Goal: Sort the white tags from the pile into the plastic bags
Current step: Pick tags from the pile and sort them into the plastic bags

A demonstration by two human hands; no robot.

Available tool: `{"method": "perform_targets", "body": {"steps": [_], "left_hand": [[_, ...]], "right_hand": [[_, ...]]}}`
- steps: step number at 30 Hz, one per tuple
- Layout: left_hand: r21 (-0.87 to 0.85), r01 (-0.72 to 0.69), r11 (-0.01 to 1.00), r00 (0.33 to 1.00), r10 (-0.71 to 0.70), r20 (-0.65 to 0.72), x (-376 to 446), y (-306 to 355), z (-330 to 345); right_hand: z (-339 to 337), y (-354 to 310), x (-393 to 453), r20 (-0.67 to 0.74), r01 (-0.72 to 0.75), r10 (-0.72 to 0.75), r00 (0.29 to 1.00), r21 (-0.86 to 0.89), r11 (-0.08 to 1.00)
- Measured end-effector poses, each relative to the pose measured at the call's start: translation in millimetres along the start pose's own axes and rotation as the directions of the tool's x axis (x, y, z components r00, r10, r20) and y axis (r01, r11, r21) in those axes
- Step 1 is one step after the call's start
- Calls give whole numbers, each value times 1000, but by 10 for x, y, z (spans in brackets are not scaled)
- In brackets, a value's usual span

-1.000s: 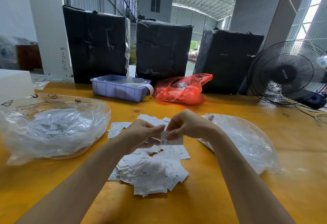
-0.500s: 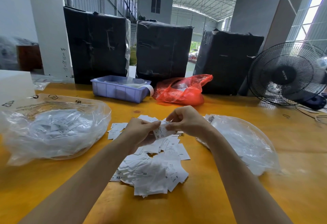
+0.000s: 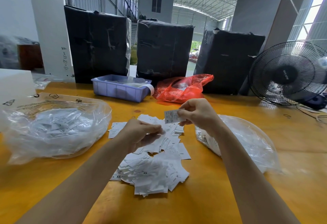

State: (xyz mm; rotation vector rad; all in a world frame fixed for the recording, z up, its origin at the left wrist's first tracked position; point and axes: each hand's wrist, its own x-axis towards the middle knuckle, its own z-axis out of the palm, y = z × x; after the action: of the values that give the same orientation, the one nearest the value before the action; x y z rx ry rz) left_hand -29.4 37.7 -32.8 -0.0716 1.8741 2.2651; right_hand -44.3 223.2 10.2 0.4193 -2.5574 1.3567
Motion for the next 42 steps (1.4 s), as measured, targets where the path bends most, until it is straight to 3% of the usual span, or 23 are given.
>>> {"method": "perform_targets", "body": {"steps": [7,28,42], "left_hand": [[-4,27,1000,999,-27,25,-7,6,1],[33,28,999,998,-29,51,-71,47,26],[69,-21,997,1000,22,-7,-35,28,38]], "right_hand": [[19,-41,-34,88,27,-28,996,12,1000],[75,4,-5,105,56,-50,993,-62,997],[71,2,-47,296,-83,108,949,-95,992]]}}
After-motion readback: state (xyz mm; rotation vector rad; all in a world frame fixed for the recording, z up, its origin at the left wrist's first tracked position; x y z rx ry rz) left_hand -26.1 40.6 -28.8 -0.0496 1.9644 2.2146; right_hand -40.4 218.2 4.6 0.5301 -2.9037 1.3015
